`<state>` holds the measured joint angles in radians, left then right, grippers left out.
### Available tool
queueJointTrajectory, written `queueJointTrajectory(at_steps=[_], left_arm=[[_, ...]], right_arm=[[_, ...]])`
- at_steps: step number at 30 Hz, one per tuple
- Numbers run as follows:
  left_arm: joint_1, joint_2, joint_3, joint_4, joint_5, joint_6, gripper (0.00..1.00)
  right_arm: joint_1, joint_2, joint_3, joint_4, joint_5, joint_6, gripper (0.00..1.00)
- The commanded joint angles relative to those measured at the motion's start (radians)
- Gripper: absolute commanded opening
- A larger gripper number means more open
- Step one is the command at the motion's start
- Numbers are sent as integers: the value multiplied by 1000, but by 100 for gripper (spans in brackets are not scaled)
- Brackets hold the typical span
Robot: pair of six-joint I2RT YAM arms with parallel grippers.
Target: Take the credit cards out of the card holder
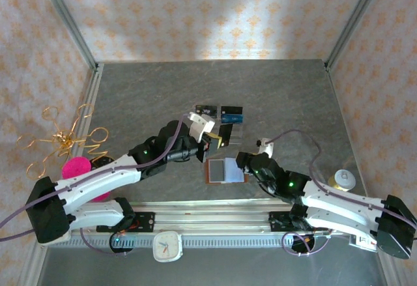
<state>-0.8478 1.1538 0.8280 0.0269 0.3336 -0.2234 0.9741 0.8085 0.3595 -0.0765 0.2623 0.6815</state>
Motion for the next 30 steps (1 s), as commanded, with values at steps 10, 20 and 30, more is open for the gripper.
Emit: queueJointTrajectory(at_steps=[10, 20, 30], left_arm=[[121, 274, 469, -271, 144, 547, 0], [145, 713, 1089, -851, 45, 943, 0], [179, 891, 1300, -1012, -45, 1079, 0]], right_arm=[[1, -35, -12, -107, 163, -42, 58], [-22, -99, -29, -95, 91, -103, 63], [-278, -39, 18, -86, -76, -174, 61]])
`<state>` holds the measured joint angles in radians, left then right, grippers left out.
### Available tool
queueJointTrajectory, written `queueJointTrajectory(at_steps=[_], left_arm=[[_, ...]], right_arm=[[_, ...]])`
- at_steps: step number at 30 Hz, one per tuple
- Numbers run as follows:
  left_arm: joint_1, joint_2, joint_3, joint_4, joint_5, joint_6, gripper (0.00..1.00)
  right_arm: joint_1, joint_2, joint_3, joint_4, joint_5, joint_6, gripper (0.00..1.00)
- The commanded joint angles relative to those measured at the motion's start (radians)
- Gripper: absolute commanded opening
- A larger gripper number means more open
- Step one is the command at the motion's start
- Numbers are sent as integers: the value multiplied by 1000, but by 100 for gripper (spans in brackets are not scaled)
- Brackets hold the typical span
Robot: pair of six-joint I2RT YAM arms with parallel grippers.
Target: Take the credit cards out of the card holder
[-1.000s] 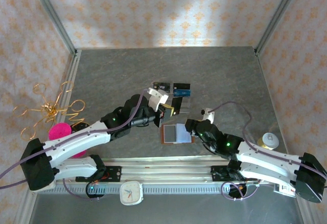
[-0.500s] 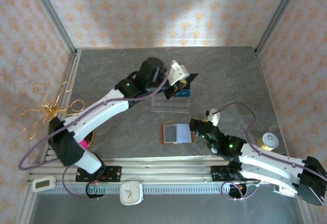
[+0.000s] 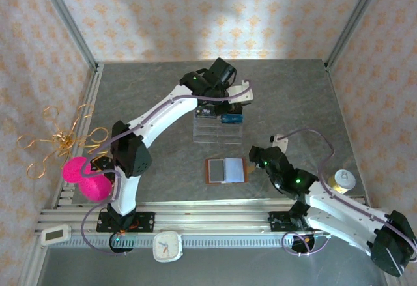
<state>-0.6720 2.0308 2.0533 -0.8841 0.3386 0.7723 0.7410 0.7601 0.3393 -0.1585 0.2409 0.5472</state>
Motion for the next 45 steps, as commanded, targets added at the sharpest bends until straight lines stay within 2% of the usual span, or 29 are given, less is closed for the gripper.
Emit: queueJointTrajectory(at_steps=[1, 4, 12, 23, 29, 45], left_arm=[[4, 28, 96, -115, -49, 89, 0], [4, 68, 155, -157, -59, 119, 0], [11, 103, 169, -172, -72, 176, 0], [17, 165, 181, -147, -103, 182, 0], [18, 157, 167, -130, -87, 192, 0], [21, 140, 90, -60, -156, 190, 0]], right_arm=[[-61, 16, 41, -2, -66, -44, 60], [-106, 44, 49, 4, -93, -58, 60], [-167, 117, 62, 38, -135, -72, 58], [-176, 137, 70, 43, -144, -74, 58], [-179, 134, 64, 47, -150, -70, 58], [-181, 134, 61, 53, -163, -64, 58]])
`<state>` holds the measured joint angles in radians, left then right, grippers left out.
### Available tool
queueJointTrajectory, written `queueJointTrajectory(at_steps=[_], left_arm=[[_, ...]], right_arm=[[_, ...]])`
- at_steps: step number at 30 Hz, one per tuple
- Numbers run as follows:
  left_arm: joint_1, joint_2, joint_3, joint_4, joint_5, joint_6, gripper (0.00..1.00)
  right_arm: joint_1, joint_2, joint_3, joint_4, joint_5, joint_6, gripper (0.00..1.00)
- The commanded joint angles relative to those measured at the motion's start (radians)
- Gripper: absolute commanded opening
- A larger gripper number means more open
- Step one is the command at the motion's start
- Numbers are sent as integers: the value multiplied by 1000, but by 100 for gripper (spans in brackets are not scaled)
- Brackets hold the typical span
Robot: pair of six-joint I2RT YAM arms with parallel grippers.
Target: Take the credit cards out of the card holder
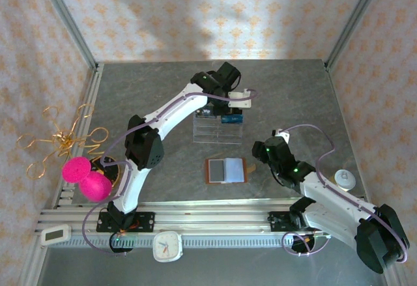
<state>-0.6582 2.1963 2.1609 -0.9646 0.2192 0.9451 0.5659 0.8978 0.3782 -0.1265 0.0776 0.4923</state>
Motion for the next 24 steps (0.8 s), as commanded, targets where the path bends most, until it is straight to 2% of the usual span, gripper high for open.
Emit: queueJointTrajectory(at_steps=[1, 15, 19, 24], left_arm=[[7, -27, -21, 24, -41, 19, 0], [1, -56, -72, 70, -64, -1, 0], [-5, -47, -3, 58, -79, -25, 0], [-25, -1, 162, -34, -116, -28, 0]], right_arm=[[-6, -3, 22, 21, -1, -9, 58], [-6, -16, 18, 21, -21, 1, 57], [-6, -16, 14, 22, -24, 2, 57], [-6, -11, 7, 33, -32, 8, 57]])
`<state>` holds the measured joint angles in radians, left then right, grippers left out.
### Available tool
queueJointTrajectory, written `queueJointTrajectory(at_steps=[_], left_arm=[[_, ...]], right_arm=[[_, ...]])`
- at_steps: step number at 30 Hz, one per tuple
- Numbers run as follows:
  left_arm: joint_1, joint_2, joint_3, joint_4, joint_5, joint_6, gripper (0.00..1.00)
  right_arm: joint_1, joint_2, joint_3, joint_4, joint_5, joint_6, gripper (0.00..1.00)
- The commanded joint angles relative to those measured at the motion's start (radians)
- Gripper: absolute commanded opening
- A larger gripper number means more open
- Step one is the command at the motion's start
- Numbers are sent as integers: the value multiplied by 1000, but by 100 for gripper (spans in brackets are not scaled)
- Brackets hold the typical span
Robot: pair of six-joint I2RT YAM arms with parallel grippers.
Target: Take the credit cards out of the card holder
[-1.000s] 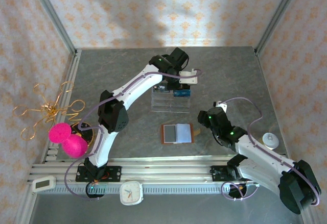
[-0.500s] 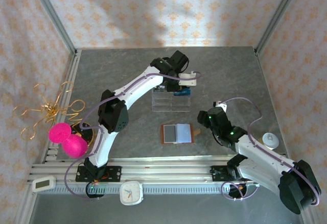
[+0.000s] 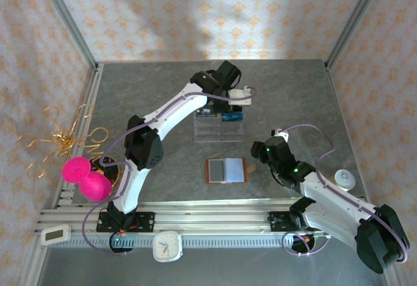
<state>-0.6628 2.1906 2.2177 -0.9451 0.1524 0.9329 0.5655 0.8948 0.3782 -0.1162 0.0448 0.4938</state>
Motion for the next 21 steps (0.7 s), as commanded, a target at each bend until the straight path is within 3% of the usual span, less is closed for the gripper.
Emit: queueJointTrajectory(at_steps=[1, 7, 21], left_arm=[[-29, 10, 125, -58, -58, -13, 0], [-55, 11, 164, -82, -2, 17, 0], [-31, -5, 0, -24, -42, 32, 0]], right_arm=[[-5, -5, 7, 24, 1, 5, 57], [-5, -3, 13, 5, 23, -5, 56], [-9, 53, 24, 33, 17, -7, 56]])
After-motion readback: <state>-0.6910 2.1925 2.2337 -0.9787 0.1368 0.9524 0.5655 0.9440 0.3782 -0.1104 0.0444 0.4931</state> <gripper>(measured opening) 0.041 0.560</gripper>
